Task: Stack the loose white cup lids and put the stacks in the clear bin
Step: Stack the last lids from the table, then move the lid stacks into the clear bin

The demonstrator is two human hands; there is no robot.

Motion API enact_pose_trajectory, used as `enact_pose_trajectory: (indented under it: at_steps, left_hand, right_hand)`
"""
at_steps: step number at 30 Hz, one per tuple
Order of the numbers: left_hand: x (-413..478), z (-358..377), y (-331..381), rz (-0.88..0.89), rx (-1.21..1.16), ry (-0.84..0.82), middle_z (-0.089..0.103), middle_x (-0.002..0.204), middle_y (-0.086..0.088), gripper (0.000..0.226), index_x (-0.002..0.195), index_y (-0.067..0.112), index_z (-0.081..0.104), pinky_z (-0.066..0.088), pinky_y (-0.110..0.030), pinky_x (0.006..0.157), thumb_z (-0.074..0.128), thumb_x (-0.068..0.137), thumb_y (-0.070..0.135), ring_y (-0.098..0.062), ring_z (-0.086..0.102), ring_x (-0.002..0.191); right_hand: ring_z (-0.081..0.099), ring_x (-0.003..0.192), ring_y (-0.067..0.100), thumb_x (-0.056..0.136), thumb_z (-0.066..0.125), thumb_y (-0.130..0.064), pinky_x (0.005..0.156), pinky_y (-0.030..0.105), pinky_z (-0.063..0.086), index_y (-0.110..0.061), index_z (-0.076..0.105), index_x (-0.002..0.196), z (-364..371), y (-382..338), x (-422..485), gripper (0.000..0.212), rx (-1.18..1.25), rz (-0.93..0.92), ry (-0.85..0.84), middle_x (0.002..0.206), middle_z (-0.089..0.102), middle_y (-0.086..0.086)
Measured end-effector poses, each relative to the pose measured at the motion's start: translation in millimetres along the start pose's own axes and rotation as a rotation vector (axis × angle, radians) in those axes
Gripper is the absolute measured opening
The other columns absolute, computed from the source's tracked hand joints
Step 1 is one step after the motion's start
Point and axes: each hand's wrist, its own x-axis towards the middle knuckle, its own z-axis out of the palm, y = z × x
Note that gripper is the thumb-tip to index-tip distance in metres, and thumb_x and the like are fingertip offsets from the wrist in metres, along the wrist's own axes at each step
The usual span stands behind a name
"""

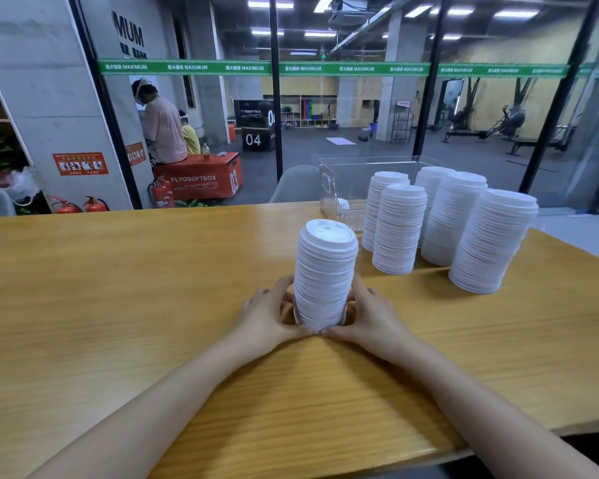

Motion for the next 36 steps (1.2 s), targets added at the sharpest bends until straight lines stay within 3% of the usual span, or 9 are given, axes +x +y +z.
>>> enact_pose_trajectory:
  at_steps: [4,10,13,21,29,32,36]
  left_hand:
    - [16.2,21.7,28.6,0.034,0.039,-0.023,0.063,0.118,0.011,0.089,0.142,0.033,0.037,0.030,-0.033,0.102,0.083,0.068,0.050,-0.016,0.045,0.120]
    - [62.6,74.6,70.9,0.062,-0.003,-0.117,0.066,0.117,0.015,0.093,0.139,0.049,0.032,0.038,-0.043,0.104,0.074,0.057,0.066,-0.020,0.052,0.123]
    - [81.7,95.6,87.0,0.088,0.005,-0.136,0.065,0.122,0.013,0.090,0.144,0.043,0.031,0.037,-0.043,0.106,0.079,0.069,0.055,-0.020,0.048,0.126]
    - [97.7,112.9,100.8,0.084,0.053,-0.068,0.062,0.129,0.010,0.082,0.147,0.038,0.034,0.031,-0.037,0.102,0.076,0.078,0.049,-0.021,0.045,0.128]
    - [72.1,99.3,92.8,0.070,0.015,0.000,0.062,0.115,0.012,0.060,0.135,0.036,0.047,0.036,-0.042,0.105,0.074,0.083,0.042,-0.022,0.049,0.120]
    - [51.9,87.1,86.4,0.066,-0.047,0.044,0.058,0.108,0.015,0.056,0.133,0.034,0.050,0.038,-0.047,0.106,0.074,0.083,0.040,-0.021,0.054,0.119]
    - [27.2,57.5,78.2,0.061,-0.030,0.120,0.063,0.113,0.008,0.049,0.131,0.029,0.054,0.037,-0.046,0.105,0.072,0.086,0.037,-0.023,0.053,0.119]
  right_hand:
    - [0.046,0.117,0.019,0.067,0.084,-0.046,0.098,0.041,0.038,-0.033,0.027,0.145,-22.5,24.2,-11.0,0.098,-0.007,0.053,0.049,0.113,0.059,-0.014]
    - [0.048,0.119,0.019,0.064,0.086,-0.048,0.099,0.046,0.041,-0.036,0.026,0.144,-65.7,74.7,-26.4,0.101,-0.026,0.182,0.157,0.116,0.064,-0.013]
    - [0.051,0.121,0.017,0.062,0.087,-0.048,0.099,0.047,0.043,-0.037,0.028,0.143,-79.6,94.8,-28.0,0.101,-0.008,0.243,0.190,0.109,0.060,-0.016]
    - [0.054,0.120,0.025,0.058,0.080,-0.059,0.097,0.049,0.045,-0.038,0.028,0.140,-84.8,113.6,-19.6,0.100,0.009,0.276,0.213,0.123,0.063,-0.006]
    - [0.045,0.129,0.027,0.082,0.076,-0.041,0.105,0.048,0.039,-0.028,0.030,0.147,-80.1,106.5,-43.5,0.081,0.022,0.306,0.245,0.131,0.061,-0.003]
    - [0.051,0.122,0.028,0.087,0.071,-0.038,0.101,0.047,0.042,-0.027,0.040,0.143,-71.2,90.8,-64.6,0.065,0.022,0.272,0.258,0.126,0.062,-0.004]
    - [0.059,0.110,0.020,0.090,0.069,-0.035,0.094,0.041,0.048,-0.023,0.056,0.132,-57.3,46.1,-73.3,0.046,0.062,0.166,0.234,0.119,0.065,-0.003]
